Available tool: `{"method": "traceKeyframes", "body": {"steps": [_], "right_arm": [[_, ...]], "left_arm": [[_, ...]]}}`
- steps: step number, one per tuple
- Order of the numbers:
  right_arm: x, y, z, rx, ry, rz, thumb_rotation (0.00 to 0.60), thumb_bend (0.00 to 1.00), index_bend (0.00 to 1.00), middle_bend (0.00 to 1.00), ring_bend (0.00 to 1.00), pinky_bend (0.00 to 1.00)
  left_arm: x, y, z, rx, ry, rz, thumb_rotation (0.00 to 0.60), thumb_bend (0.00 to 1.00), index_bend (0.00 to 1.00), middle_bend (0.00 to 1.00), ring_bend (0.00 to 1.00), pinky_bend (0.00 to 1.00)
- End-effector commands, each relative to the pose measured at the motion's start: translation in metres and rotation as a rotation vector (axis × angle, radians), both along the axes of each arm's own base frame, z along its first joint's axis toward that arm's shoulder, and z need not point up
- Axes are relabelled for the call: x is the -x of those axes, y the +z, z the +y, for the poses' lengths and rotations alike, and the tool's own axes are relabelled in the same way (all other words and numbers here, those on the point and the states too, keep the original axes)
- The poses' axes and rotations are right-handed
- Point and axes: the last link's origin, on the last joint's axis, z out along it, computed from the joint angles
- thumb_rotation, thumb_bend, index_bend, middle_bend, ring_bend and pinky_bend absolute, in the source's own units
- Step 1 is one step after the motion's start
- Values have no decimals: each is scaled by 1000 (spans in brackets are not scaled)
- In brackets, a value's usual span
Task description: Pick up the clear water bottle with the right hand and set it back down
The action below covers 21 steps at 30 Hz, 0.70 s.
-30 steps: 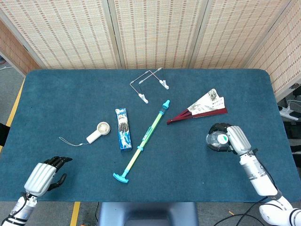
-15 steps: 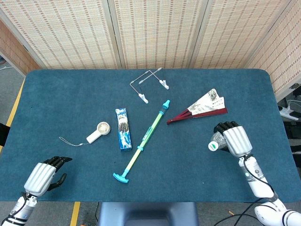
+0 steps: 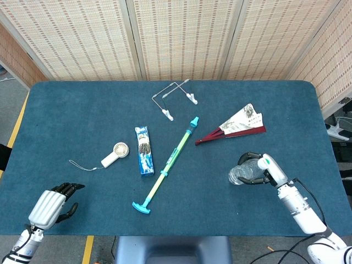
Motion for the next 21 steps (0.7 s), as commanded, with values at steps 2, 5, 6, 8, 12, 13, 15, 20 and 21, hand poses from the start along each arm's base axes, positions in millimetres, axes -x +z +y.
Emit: {"method": "traceKeyframes", "body": {"steps": [2,5,6,8,12,13,15,20,21], "right_arm": [[14,-4,-5,74,12,222,600,471,830,744,640,620],[23,-12,-12,134,8,309,600,502,830,748,640,620],[24,-14,-13,142,5,319,600,510,830,749,641,620],[23,-18,-15,146,3,311,600,526,830,750,641,620],[6,-20,-11,134,60,263,600,550,830,751,640,620],[0,-19,-9,137,79,252,600,551,831,751,641,620],[-16,-16,-3,139,127,215,600,551,830,751,641,620],[-46,-6,11,138,205,145,600,551,831,751,641,620],[-48,-4,12,144,210,146,600,551,831,752,641,620]], "left_arm": [[0,-1,0,3,4,-3,600,428,249,311,278,496],[0,0,0,2,0,2,600,428,249,311,278,496],[0,0,0,2,0,3,600,427,249,311,278,496],[0,0,0,2,3,-1,600,427,249,311,278,496],[0,0,0,0,0,3,600,427,249,311,278,496],[0,0,0,1,2,3,600,427,249,311,278,496],[0,0,0,3,3,-1,600,427,249,311,278,496],[0,0,-1,1,-1,2,600,428,249,311,278,496],[0,0,-1,2,1,-1,600,428,249,311,278,496]]}}
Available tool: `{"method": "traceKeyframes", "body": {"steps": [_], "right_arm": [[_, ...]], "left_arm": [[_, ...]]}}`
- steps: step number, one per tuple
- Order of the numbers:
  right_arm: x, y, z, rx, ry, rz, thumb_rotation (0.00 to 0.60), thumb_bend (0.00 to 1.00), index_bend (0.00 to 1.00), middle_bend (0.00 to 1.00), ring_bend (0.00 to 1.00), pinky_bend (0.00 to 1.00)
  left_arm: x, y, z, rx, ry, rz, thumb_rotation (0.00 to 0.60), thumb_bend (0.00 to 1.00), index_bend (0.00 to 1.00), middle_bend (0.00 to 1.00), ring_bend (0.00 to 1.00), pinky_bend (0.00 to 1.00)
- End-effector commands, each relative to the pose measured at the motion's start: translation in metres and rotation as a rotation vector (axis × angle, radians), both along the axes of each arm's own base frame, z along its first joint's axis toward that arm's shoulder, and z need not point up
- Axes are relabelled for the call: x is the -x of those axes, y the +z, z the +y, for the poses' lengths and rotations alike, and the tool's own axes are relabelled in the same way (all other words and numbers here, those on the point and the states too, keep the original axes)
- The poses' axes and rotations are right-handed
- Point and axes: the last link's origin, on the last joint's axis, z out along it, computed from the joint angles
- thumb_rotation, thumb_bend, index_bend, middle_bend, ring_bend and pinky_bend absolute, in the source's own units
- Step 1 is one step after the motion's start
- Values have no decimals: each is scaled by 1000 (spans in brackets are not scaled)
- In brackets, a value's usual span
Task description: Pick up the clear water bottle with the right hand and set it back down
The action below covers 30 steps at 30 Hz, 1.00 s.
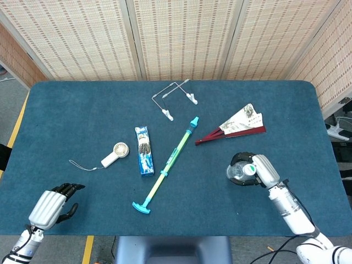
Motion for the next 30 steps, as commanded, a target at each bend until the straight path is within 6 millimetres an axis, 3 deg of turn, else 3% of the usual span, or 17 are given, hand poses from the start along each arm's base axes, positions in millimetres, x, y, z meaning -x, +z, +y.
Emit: {"method": "traceKeyframes", "body": {"steps": [1,7,10,14,23,30], "right_arm": [[-17,12,8,20,59,-14,600,551,831,752,642,620],[14,8,-6,65,-47,91,600,567,831,754,644,620],[27,7,-15,186,-78,200,600,590,831,754,644,620],[20,3,-14,227,-65,182,600,591,831,754,644,620],[-21,19,11,23,13,-122,600,591,831,754,645,620],[-2,20,2,-8,-65,-96,600,591,831,754,644,620]], "left_arm": [[0,0,0,0,1,-5,600,428,249,311,278,496],[0,1,0,-1,3,-7,600,428,248,311,278,495],[0,1,0,-3,1,-3,600,428,248,312,278,496],[0,0,1,2,6,-5,600,427,249,312,278,496],[0,1,0,-2,-2,0,600,427,238,313,278,496],[1,1,0,-2,2,-1,600,428,238,314,278,496]]}}
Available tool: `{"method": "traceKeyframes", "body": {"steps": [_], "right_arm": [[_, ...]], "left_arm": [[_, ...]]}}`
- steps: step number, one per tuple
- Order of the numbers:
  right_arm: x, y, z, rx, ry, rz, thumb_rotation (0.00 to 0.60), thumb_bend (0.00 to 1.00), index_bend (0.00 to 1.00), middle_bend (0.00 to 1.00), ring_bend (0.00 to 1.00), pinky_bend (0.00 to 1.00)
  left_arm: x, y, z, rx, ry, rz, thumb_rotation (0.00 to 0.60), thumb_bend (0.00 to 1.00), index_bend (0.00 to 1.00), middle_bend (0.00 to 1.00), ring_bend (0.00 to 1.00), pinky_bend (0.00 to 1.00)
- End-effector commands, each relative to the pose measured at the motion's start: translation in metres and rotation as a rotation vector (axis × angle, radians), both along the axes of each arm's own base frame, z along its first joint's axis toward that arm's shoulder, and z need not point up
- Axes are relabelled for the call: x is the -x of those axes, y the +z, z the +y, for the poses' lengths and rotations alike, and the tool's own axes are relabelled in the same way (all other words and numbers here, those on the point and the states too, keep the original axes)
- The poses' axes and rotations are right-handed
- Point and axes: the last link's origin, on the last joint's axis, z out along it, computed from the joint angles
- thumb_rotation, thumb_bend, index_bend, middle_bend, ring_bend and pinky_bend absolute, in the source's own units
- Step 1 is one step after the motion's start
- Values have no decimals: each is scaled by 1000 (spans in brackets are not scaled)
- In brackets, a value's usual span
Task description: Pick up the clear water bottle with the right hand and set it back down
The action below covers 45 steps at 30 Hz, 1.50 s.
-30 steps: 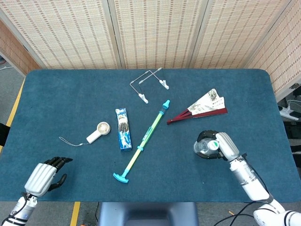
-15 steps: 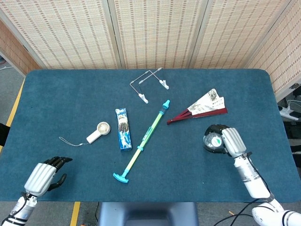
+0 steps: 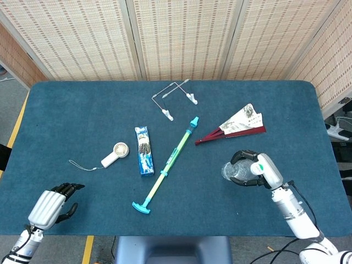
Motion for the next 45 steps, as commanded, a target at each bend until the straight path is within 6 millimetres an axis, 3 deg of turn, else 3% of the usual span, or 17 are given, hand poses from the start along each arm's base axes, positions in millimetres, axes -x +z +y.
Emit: {"method": "traceKeyframes", "body": {"steps": [1,6,17,20,24,28,34,40,45], "right_arm": [[14,-5,-6,-7,-49,54,600,591,831,754,644,620],[36,-19,-17,-5,-117,121,600,591,831,754,644,620],[54,-34,-23,-52,-159,58,600,591,825,754,638,616],[59,-35,-24,-70,-159,64,600,591,721,740,558,571],[67,-34,-25,-101,-164,58,600,523,529,587,398,458],[73,-32,-26,-110,-167,62,600,451,412,428,224,396],[80,-28,-26,-110,-157,84,600,300,221,204,18,138],[84,-21,-24,-88,-137,94,600,205,18,54,0,96],[86,-7,-19,-46,-109,105,600,162,0,3,0,93]], "left_arm": [[0,0,0,1,2,1,600,429,238,314,278,495],[0,-2,0,6,2,5,600,428,238,317,278,496],[1,-2,1,8,8,4,600,428,238,322,278,496],[1,-1,0,5,5,8,600,428,238,324,278,496],[0,-1,0,7,4,5,600,428,238,328,278,496],[1,-2,0,9,7,8,600,428,238,331,278,495],[1,-2,0,10,5,10,600,428,238,333,278,495],[1,-2,0,8,5,10,600,427,238,334,278,496],[1,-2,0,7,3,10,600,428,238,334,278,496]]}}
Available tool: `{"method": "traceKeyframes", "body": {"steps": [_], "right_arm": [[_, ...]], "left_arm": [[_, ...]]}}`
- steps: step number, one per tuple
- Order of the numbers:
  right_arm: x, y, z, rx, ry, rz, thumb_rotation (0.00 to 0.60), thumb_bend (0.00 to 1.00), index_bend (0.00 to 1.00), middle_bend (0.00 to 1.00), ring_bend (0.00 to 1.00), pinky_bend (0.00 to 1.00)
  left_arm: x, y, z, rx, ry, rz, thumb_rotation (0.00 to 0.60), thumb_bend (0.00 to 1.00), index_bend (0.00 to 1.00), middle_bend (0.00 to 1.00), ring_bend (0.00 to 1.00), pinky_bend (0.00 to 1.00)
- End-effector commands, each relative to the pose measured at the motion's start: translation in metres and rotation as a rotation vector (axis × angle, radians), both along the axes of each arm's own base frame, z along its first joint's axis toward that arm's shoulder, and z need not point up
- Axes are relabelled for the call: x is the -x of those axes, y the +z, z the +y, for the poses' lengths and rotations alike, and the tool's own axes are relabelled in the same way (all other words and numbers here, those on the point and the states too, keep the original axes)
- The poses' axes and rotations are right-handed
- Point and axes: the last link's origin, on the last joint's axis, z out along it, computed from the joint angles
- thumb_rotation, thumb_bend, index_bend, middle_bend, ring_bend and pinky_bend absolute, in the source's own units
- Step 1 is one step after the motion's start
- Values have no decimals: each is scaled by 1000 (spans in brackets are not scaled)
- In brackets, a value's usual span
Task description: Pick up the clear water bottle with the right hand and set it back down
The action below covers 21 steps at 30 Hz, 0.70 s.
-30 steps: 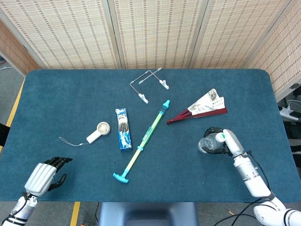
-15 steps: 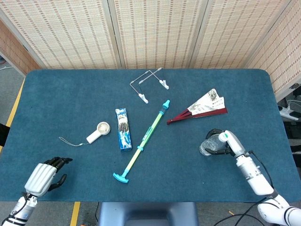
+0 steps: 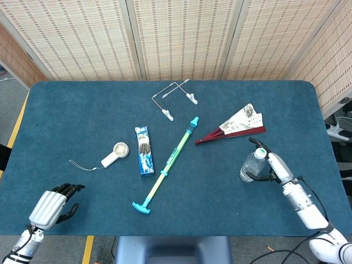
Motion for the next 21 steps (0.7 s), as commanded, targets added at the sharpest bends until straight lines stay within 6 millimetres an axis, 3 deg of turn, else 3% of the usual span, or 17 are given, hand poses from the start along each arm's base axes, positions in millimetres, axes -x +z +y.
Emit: {"method": "traceKeyframes", "body": {"steps": [1,12,15,18,21], "right_arm": [[2,10,4,32,19,16,600,156,0,1,0,93],[4,55,30,170,86,102,600,103,0,0,0,91],[6,68,47,220,94,200,600,102,0,0,0,88],[6,71,52,232,89,234,600,102,0,0,0,84],[4,81,72,280,93,407,600,103,0,0,0,83]], "left_arm": [[0,0,0,0,3,-2,600,428,238,334,278,495],[0,0,0,0,0,0,600,427,238,336,278,496],[0,0,0,-1,5,-5,600,428,238,336,278,495],[0,0,1,-1,6,-6,600,428,238,336,278,496],[2,1,1,-1,9,-2,600,427,238,337,278,496]]}}
